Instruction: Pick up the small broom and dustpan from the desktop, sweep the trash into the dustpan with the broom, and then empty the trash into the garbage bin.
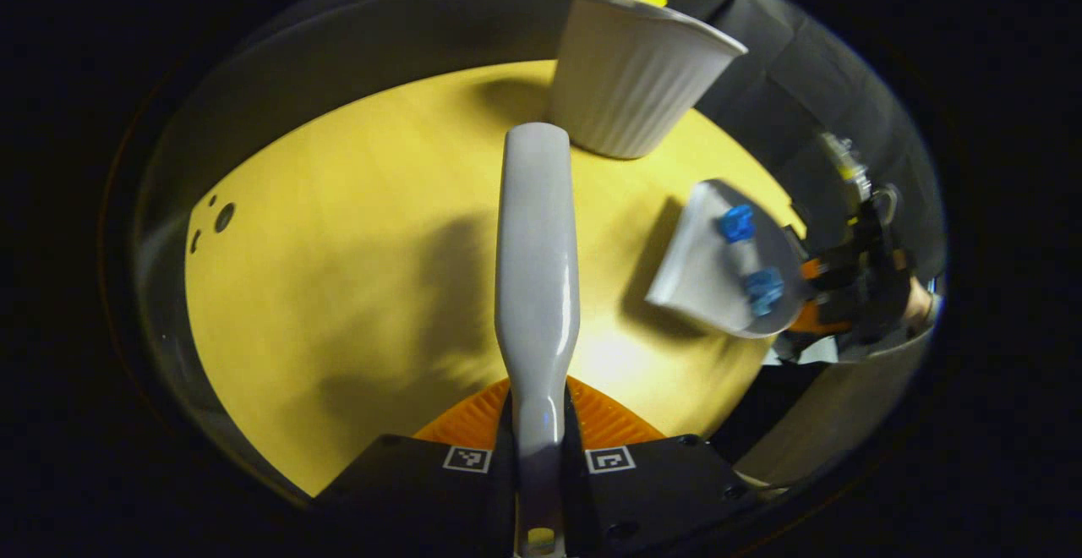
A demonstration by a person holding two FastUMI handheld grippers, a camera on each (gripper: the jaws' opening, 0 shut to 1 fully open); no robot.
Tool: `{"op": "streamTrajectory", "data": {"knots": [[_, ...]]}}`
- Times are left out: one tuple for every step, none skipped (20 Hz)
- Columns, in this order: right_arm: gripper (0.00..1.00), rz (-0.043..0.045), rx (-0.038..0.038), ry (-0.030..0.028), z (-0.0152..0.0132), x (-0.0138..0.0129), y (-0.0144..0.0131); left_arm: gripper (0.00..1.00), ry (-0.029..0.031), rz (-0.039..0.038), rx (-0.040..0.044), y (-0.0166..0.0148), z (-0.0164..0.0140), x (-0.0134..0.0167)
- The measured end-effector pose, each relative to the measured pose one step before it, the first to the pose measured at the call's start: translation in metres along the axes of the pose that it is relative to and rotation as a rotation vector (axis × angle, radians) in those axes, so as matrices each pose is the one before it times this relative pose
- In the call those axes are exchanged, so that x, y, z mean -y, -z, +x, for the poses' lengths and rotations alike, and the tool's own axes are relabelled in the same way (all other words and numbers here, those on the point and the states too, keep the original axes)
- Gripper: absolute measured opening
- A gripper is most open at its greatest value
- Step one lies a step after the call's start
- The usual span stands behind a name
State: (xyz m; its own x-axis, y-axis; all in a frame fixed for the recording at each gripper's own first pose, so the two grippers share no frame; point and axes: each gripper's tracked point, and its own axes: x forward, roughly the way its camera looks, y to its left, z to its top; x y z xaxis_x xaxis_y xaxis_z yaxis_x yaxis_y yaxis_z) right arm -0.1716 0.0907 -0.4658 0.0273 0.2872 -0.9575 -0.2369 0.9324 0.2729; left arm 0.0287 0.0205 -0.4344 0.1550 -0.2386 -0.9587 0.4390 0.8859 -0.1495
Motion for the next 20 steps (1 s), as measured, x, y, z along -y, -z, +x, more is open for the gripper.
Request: {"op": "streamTrajectory", "data": {"knots": [[0.34, 0.01568, 0.00911, 0.0088, -0.01273, 0.00085, -0.00204, 0.26, -0.0359, -0.00607, -0.01755, 0.00725, 0.00647, -0.01558], [0.34, 0.01481, 0.00998, 0.01158, -0.01138, 0.00223, -0.0021, 0.26, -0.02757, -0.00731, -0.02266, 0.00784, 0.00826, -0.00727], [0.34, 0.01725, 0.01333, 0.01153, -0.01219, 0.00234, -0.00431, 0.28, -0.02246, 0.00121, -0.01583, 0.00814, 0.00656, -0.00394], [0.34, 0.0177, 0.01387, 0.00789, -0.01277, 0.00201, -0.00625, 0.28, -0.01715, 0.00606, -0.01411, 0.00386, -0.00155, 0.00969], [0.34, 0.01865, 0.0156, 0.00586, -0.01693, 0.00503, -0.00852, 0.26, -0.00646, -0.00648, -0.02052, 0.00658, 0.00174, 0.00152], [0.34, 0.01727, 0.01647, 0.00705, -0.01597, 0.00576, -0.00885, 0.26, 0.0041, -0.01219, -0.01604, 0.00524, 0.00491, 0.00436], [0.34, 0.01401, 0.02026, 0.01017, -0.0127, 0.00541, -0.00962, 0.26, 0.00466, -0.01224, 0.00029, 0.00504, 0.00358, -0.00036], [0.34, 0.01337, 0.02395, 0.01544, -0.00944, 0.0089, -0.01449, 0.26, -0.00017, 0.00154, 0.02721, -0.00403, 0.00084, -0.00186], [0.34, 0.0139, 0.01639, 0.01503, -0.00743, 0.0063, -0.01294, 0.26, 0.00289, -0.0023, -0.00895, 0.00326, -0.00001, 0.00007], [0.34, 0.01485, 0.01677, 0.01178, -0.0148, 0.00359, -0.01628, 0.26, 0.00359, 0.01142, 0.00862, -0.00207, -0.00436, -0.0004], [0.34, 0.0124, 0.0188, 0.00969, -0.00778, 0.00639, -0.01229, 0.26, 0.00075, 0.00881, -0.01098, 0.00095, 0.00342, -0.00024], [0.34, 0.00945, 0.01322, 0.00878, -0.00674, 0.0074, -0.0104, 0.26, 0.00384, 0.01294, 0.00518, -0.00249, 0.00045, 0.00168], [0.34, 0.00607, 0.01277, 0.00945, -0.00493, 0.00655, -0.01267, 0.26, 0.00006, 0.00083, -0.00115, 0.00051, -0.00009, 0.00275], [0.34, 0.00628, 0.01827, 0.01526, -0.00318, 0.00999, -0.01376, 0.26, 0.00136, -0.00252, 0.00301, -0.00017, -0.00066, 0.00111], [0.34, 0.0054, 0.0114, 0.01497, -0.00004, 0.00816, -0.01237, 0.26, 0.00117, -0.00033, 0.00287, 0.00139, 0.00055, -0.0031], [0.34, 0.00719, 0.00686, 0.01613, 0.00078, 0.00688, -0.01384, 0.26, 0.00026, 0.00356, 0.00133, 0.00024, 0.00077, -0.00108], [0.34, 0.00253, 0.00242, 0.01919, 0.00396, 0.00912, -0.01382, 0.26, -0.00032, 0.00512, 0.00238, 0.00018, -0.00053, 0.00008], [0.34, -0.00529, 0.00048, 0.02586, 0.00628, 0.00848, -0.01319, 0.26, 0.00104, 0.00377, -0.00038, -0.0002, 0.00026, 0.00074], [0.34, -0.01344, 0.00907, 0.03976, 0.00697, 0.01015, -0.01401, 0.26, 0.00187, 0.00146, 0.0001, 0.00074, -0.00074, -0.00019], [0.34, -0.02597, 0.00762, 0.04204, 0.0067, 0.01006, -0.01207, 0.26, 0.00202, 0.00153, -0.00184, -0.00024, -0.00032, -0.0006]]}}
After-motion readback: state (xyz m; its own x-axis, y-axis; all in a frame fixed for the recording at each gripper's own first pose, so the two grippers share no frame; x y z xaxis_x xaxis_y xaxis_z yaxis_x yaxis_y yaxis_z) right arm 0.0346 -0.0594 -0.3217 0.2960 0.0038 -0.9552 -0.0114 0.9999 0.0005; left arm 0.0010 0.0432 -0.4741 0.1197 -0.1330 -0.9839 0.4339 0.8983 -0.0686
